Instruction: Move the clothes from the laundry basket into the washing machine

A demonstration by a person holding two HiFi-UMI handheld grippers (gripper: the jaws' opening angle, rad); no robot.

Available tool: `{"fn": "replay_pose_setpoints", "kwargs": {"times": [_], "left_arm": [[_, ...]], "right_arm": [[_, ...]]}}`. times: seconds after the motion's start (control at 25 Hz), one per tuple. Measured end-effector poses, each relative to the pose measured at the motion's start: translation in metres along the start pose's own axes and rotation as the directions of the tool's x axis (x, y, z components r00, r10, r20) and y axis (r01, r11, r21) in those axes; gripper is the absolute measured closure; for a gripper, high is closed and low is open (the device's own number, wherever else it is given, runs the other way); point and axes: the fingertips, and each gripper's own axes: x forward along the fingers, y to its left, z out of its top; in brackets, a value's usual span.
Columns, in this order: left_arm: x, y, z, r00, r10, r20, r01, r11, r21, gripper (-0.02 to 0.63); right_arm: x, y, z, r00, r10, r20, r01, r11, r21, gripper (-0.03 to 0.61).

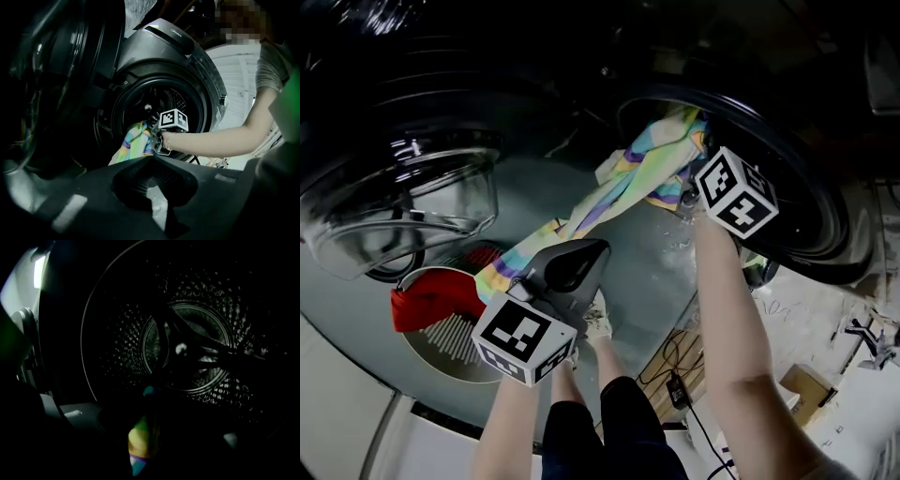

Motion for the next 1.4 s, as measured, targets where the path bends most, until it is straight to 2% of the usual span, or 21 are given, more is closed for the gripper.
{"fn": "replay_pose_setpoints", "kwargs": {"times": [0.08, 0.16, 0.2, 0.28, 0.4, 0.52, 0.6, 0.72, 0.88, 1.0, 1.12, 1.24, 1.28, 1.36, 1.4], "left_arm": [[0.000, -0.002, -0.002, 1.000, -0.008, -0.005, 0.008, 1.000, 0.002, 0.614], [-0.001, -0.002, -0.004, 1.000, -0.008, -0.011, 0.008, 1.000, 0.003, 0.614], [-0.002, -0.001, -0.004, 1.000, -0.006, -0.010, 0.006, 1.000, 0.001, 0.614], [-0.005, 0.001, -0.005, 1.000, 0.002, -0.002, -0.003, 1.000, -0.005, 0.614], [-0.014, 0.008, -0.007, 0.999, 0.038, 0.007, -0.038, 0.999, -0.016, 0.614], [-0.025, 0.016, -0.014, 0.997, 0.078, 0.009, -0.077, 0.996, -0.036, 0.614], [-0.031, 0.020, -0.020, 0.995, 0.098, 0.001, -0.098, 0.994, -0.044, 0.614], [-0.038, 0.023, -0.028, 0.994, 0.113, 0.001, -0.112, 0.992, -0.058, 0.614], [-0.044, 0.021, -0.038, 0.995, 0.102, 0.024, -0.100, 0.992, -0.076, 0.614], [-0.047, 0.022, -0.040, 0.994, 0.102, 0.049, -0.097, 0.991, -0.097, 0.614], [-0.045, 0.022, -0.038, 0.993, 0.100, 0.059, -0.093, 0.990, -0.107, 0.614], [-0.040, 0.018, -0.039, 0.995, 0.076, 0.058, -0.069, 0.991, -0.111, 0.614], [-0.039, 0.017, -0.040, 0.996, 0.068, 0.058, -0.061, 0.992, -0.109, 0.614], [-0.037, 0.015, -0.041, 0.997, 0.059, 0.055, -0.053, 0.993, -0.104, 0.614], [-0.037, 0.015, -0.042, 0.997, 0.057, 0.051, -0.052, 0.993, -0.103, 0.614]], "right_arm": [[0.009, -0.001, -0.021, 0.996, -0.006, -0.092, 0.008, 1.000, 0.025, 0.373], [0.012, -0.002, -0.041, 0.983, -0.014, -0.181, 0.024, 0.998, 0.051, 0.233], [0.010, -0.003, -0.044, 0.980, -0.022, -0.197, 0.034, 0.998, 0.057, 0.217], [-0.003, -0.001, -0.036, 0.988, -0.017, -0.153, 0.025, 0.998, 0.052, 0.216], [-0.040, 0.019, -0.029, 0.993, 0.084, -0.088, -0.081, 0.996, 0.034, 0.203], [-0.082, 0.046, -0.066, 0.972, 0.176, -0.154, -0.166, 0.983, 0.077, 0.162], [-0.098, 0.058, -0.110, 0.953, 0.190, -0.237, -0.158, 0.976, 0.146, 0.125], [-0.100, 0.062, -0.169, 0.926, 0.166, -0.338, -0.098, 0.973, 0.209, 0.054], [-0.075, 0.058, -0.215, 0.906, 0.150, -0.396, -0.044, 0.964, 0.263, -0.031], [-0.057, 0.055, -0.226, 0.898, 0.134, -0.420, -0.015, 0.961, 0.274, -0.031], [-0.047, 0.050, -0.229, 0.894, 0.118, -0.433, -0.009, 0.969, 0.245, -0.015], [-0.043, 0.043, -0.225, 0.888, 0.102, -0.448, 0.006, 0.973, 0.233, 0.115], [-0.044, 0.041, -0.222, 0.892, 0.092, -0.443, 0.012, 0.974, 0.227, 0.190], [-0.046, 0.043, -0.212, 0.903, 0.090, -0.420, -0.004, 0.980, 0.201, 0.416], [-0.048, 0.047, -0.207, 0.906, 0.104, -0.410, -0.023, 0.980, 0.197, 0.481]]}}
